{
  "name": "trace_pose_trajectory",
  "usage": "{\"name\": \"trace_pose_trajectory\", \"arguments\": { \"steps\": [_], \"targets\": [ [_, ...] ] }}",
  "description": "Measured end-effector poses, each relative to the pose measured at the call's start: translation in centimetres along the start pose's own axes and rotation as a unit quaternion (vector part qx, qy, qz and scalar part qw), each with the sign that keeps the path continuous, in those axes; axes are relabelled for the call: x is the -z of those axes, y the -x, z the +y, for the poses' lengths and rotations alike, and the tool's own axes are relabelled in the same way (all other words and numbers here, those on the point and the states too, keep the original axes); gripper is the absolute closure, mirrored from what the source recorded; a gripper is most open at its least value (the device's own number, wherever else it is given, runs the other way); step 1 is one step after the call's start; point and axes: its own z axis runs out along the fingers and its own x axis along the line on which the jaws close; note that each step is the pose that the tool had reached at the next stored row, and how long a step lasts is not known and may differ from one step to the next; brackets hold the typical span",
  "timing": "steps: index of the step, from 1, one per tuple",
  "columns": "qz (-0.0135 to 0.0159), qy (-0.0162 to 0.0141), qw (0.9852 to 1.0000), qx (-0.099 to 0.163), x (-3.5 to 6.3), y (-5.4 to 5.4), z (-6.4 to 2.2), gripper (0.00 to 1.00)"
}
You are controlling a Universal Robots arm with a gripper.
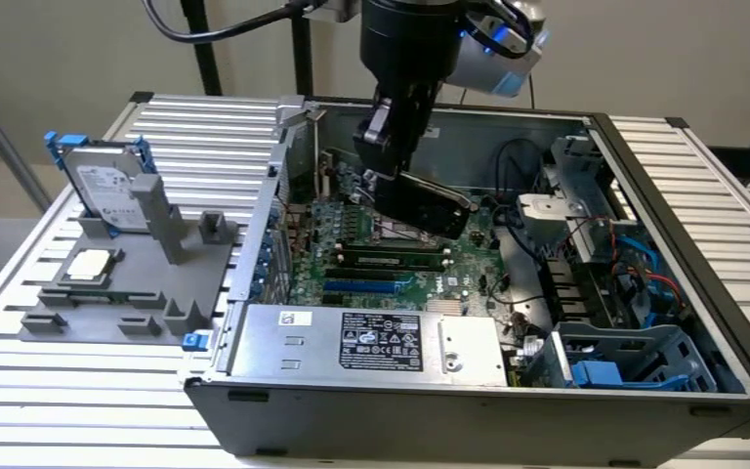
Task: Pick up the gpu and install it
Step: 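Insert the gpu into the slot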
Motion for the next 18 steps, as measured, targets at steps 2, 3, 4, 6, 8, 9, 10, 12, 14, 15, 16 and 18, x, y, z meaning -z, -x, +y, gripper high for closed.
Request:
{"name": "trace_pose_trajectory", "arguments": {
  "steps": [2,3,4,6,8,9,10,12,14,15,16,18],
  "targets": [
    [0.0002,0.0,0.9998,0.018,-0.18,0.0,0.0,1.0],
    [0.0003,0.0001,0.9996,0.028,-0.27,0.0,0.0,1.0],
    [0.0004,0.0001,0.9993,0.037,-0.36,0.0,0.0,1.0],
    [0.0006,0.0001,0.9985,0.055,-0.54,0.0,0.0,1.0],
    [0.0008,0.0002,0.9973,0.073,-0.7,0.0,0.0,1.0],
    [0.0009,0.0002,0.9966,0.082,-0.78,0.0,-0.01,1.0],
    [0.001,0.0002,0.9959,0.091,-0.86,0.0,-0.01,1.0],
    [0.0013,0.0003,0.994,0.109,-1.03,0.0,-0.01,1.0],
    [0.0015,0.0003,0.9919,0.127,-1.22,0.0,-0.01,1.0],
    [0.0015,0.0004,0.9907,0.136,-1.36,0.0,-0.01,1.0],
    [0.0015,0.0004,0.9894,0.145,-1.49,0.0,-0.01,1.0],
    [0.0017,0.0002,0.9867,0.163,-1.83,0.0,0.0,1.0]
  ]
}}
